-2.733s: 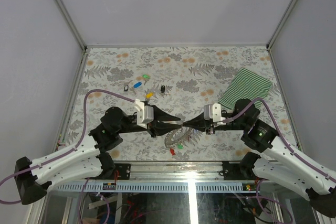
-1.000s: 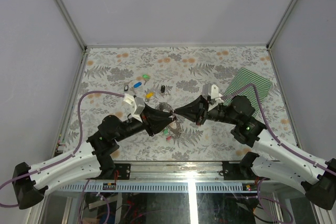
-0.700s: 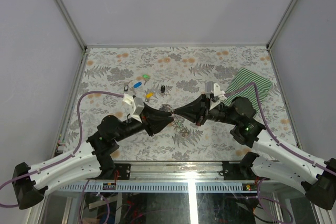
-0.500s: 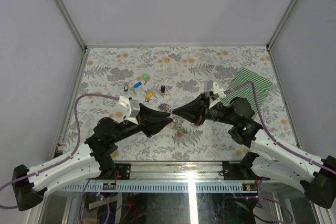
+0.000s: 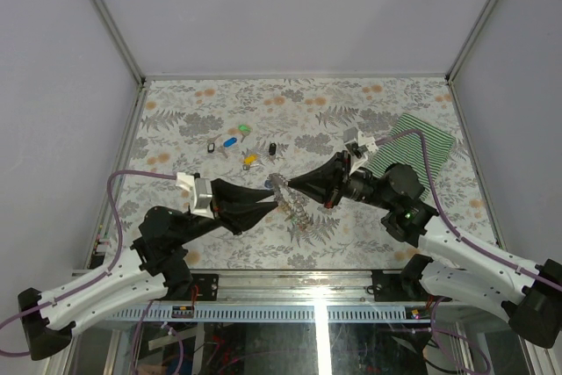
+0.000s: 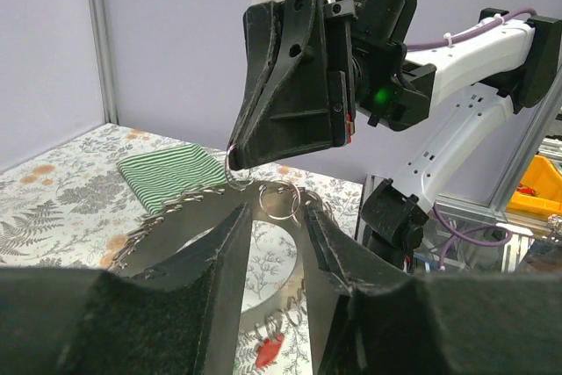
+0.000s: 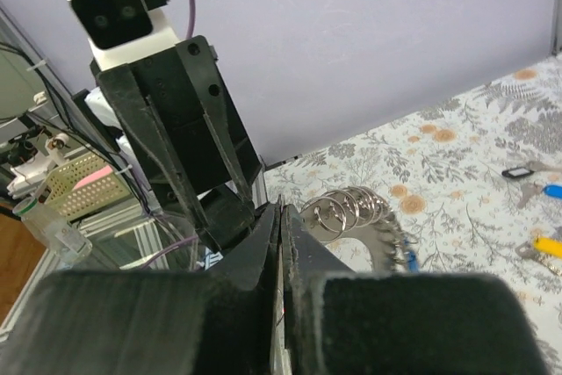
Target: Put the keys on the keyring
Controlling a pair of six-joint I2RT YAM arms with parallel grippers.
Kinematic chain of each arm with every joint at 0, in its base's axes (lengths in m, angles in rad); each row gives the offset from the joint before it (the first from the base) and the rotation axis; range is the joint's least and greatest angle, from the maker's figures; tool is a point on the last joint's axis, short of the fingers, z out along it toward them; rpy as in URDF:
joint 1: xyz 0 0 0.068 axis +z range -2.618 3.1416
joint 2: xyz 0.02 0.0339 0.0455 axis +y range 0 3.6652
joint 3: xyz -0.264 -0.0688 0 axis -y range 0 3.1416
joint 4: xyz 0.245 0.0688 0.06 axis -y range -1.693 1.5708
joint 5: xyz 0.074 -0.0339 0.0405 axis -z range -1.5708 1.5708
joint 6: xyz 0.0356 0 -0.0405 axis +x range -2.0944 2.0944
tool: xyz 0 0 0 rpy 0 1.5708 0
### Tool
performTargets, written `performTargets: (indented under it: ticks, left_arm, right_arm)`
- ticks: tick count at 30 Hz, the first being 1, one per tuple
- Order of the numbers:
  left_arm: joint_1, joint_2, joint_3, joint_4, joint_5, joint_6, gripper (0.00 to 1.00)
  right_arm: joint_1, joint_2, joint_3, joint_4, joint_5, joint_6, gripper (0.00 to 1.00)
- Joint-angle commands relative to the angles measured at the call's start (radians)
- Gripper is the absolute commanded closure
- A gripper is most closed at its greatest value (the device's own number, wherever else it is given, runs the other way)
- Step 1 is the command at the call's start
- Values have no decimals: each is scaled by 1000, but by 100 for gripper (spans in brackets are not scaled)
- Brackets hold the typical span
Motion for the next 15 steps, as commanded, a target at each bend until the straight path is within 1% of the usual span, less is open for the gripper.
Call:
performTargets:
  ticks: [1,3,8,13,15]
  left_arm:
    - [-5,-4,21,36,-25,31,69]
    - [-5,3,34,22,-29,40,69]
    - [-6,32,62,14,-29,51,67]
    - [-5,68,93,2,-6,50,66]
    - [-5,80,105,-14,0,51,66]
  right_arm:
    - [5,-23,75,-18,74,58,100]
    - [6,-28,79,-40,74,47,100]
    - [6,-52,60,-22,40,-23,100]
    - [6,-63,46,18,-50,-159,100]
    - [6,-65,43,29,-64,-200,100]
